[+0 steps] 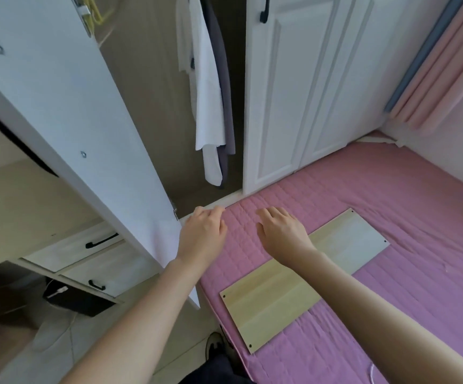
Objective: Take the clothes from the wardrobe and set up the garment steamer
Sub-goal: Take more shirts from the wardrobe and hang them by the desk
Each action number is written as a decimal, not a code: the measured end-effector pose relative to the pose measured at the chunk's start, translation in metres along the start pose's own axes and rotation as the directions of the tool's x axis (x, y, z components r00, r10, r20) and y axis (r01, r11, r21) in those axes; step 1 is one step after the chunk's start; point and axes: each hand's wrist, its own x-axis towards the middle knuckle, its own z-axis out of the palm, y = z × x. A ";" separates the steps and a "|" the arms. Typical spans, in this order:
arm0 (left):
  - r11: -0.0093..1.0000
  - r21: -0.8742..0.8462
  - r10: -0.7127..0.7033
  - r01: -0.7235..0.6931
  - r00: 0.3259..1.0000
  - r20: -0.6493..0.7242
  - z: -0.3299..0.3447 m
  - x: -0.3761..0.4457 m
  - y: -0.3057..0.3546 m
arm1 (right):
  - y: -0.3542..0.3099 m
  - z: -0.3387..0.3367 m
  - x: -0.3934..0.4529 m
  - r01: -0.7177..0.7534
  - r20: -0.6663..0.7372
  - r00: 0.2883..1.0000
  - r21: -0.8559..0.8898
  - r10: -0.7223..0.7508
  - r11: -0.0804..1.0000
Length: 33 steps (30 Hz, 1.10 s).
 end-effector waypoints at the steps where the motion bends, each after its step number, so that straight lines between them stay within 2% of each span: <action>1: 1.000 0.003 -0.013 0.013 1.000 -0.014 -0.003 0.007 -0.002 | -0.001 -0.004 0.009 0.007 -0.003 1.000 0.002 -0.007 1.000; 5: 0.998 -0.006 -0.055 0.054 0.993 -0.102 -0.009 0.040 -0.005 | -0.005 -0.025 0.045 0.029 -0.025 0.999 0.020 -0.029 0.999; 10: 0.995 0.081 -0.027 0.051 0.961 -0.276 -0.012 0.089 -0.001 | -0.007 -0.053 0.099 0.038 -0.052 0.998 -0.004 -0.038 0.999; 16: 0.990 0.131 0.002 0.055 0.916 -0.401 -0.036 0.166 0.008 | 0.001 -0.082 0.157 0.004 -0.066 0.998 -0.005 -0.005 1.000; 25: 0.958 0.273 0.055 0.084 0.882 -0.467 -0.077 0.258 -0.003 | 0.011 -0.132 0.238 0.104 -0.172 0.977 -0.140 -0.128 0.985; 33: 0.919 0.380 0.098 0.104 0.873 -0.478 -0.116 0.339 -0.010 | 0.012 -0.162 0.327 0.194 -0.280 0.935 -0.105 -0.216 0.975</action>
